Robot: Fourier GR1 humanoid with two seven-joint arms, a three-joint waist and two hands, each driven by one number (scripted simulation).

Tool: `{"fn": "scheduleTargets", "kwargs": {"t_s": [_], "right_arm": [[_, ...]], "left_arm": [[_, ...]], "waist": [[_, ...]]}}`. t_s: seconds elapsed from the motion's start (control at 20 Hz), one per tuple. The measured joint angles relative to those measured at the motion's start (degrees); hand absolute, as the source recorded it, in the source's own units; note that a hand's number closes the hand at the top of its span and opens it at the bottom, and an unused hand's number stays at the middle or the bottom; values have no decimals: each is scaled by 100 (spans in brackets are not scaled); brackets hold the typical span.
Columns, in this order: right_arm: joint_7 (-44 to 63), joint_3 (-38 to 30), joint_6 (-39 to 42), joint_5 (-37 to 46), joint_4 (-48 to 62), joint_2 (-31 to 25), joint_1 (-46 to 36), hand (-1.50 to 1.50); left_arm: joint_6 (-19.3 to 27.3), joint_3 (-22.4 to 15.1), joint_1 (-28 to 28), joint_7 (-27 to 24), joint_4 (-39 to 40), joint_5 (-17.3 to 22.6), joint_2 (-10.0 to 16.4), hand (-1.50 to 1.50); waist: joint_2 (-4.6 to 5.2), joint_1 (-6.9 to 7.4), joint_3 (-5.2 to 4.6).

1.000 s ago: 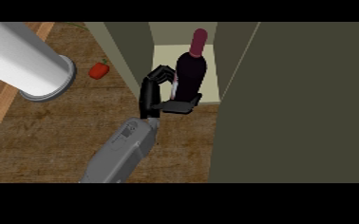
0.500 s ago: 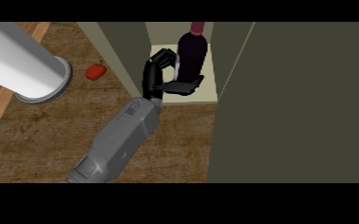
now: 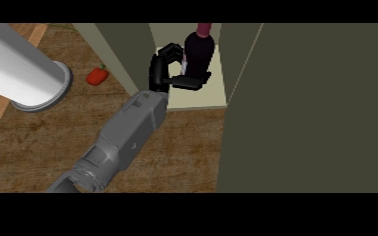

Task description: Pick up the wine, place it into the cabinet and close the cabinet

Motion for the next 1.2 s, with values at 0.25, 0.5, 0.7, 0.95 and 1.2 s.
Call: {"fn": "scheduleTargets", "kwargs": {"t_s": [0.25, 0.5, 0.7, 0.95, 1.2], "right_arm": [[-98, 47, 81, 6, 39, 28, 9, -150], [-34, 97, 55, -11, 37, 0, -88, -150], [-91, 225, 41, 97, 35, 91, -114, -150], [-65, 230, -19, 118, 114, 73, -283, -150], [-80, 205, 66, -15, 93, 63, -169, -150]], "left_arm": [[31, -36, -231, 94, 469, 27, -3, 150], [-43, -105, -80, -66, 710, 97, -4, 150], [-44, -202, 73, -165, 771, 146, -5, 150], [9, -265, 206, -399, 837, 207, -5, 150], [25, -263, 127, -603, 961, 228, -6, 150]], "waist": [[20, -54, 0], [51, -132, -4], [68, -190, -6], [96, -250, -10], [107, -294, -10]]}}
